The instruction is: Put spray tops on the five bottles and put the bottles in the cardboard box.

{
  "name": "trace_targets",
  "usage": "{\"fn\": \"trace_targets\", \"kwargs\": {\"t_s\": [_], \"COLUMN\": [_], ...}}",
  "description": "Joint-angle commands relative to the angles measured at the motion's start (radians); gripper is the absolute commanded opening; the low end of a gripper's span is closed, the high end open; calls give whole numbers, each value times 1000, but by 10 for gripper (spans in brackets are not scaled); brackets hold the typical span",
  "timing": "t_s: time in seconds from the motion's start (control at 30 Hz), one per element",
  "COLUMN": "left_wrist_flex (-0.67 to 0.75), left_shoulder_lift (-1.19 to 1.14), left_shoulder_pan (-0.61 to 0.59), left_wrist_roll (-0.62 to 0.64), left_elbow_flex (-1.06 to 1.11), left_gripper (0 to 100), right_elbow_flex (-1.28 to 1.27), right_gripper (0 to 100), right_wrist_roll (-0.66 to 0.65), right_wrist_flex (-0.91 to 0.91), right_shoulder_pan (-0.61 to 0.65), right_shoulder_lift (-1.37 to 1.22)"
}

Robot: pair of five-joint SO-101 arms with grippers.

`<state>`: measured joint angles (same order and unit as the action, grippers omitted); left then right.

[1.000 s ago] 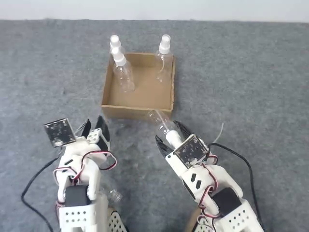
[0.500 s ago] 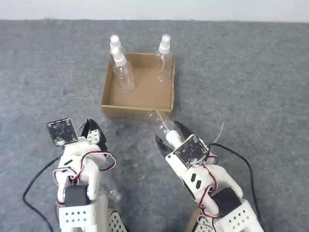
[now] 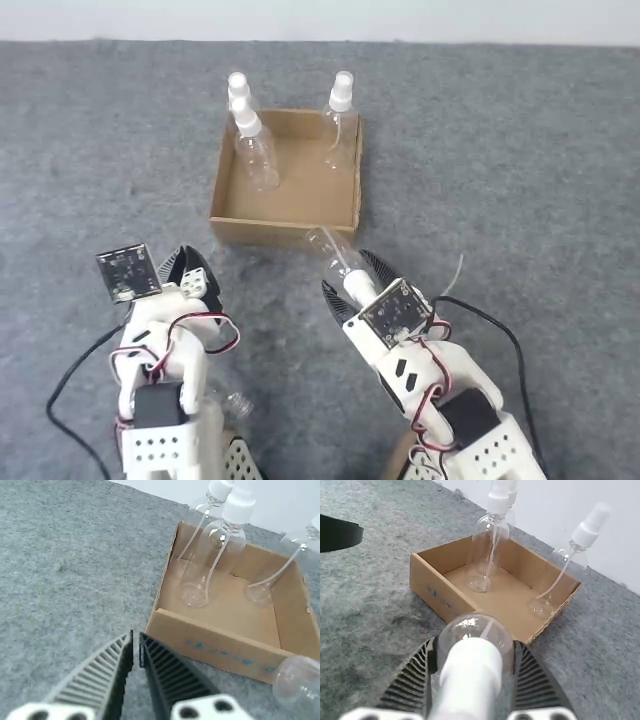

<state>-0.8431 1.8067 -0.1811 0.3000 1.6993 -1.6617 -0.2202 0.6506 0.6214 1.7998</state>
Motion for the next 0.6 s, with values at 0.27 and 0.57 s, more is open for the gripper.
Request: {"fn": "trace_targets", "kwargs": {"t_s": [0.27,0.57], "left_wrist_flex": [-17,-123], "left_shoulder_lift": [15,15], "left_shoulder_pan": [-6,-5], "left_wrist_roll": [-11,-12], "left_elbow_flex": [-15,-15], "left_gripper": [12,12], "right_elbow_flex": [25,137], "right_gripper": [7,6], "right_wrist_roll": [-6,-9], "right_wrist_flex": [111,219], "right_shoulder_pan": [-21,-73], "right_shoulder_lift": [13,10]}}
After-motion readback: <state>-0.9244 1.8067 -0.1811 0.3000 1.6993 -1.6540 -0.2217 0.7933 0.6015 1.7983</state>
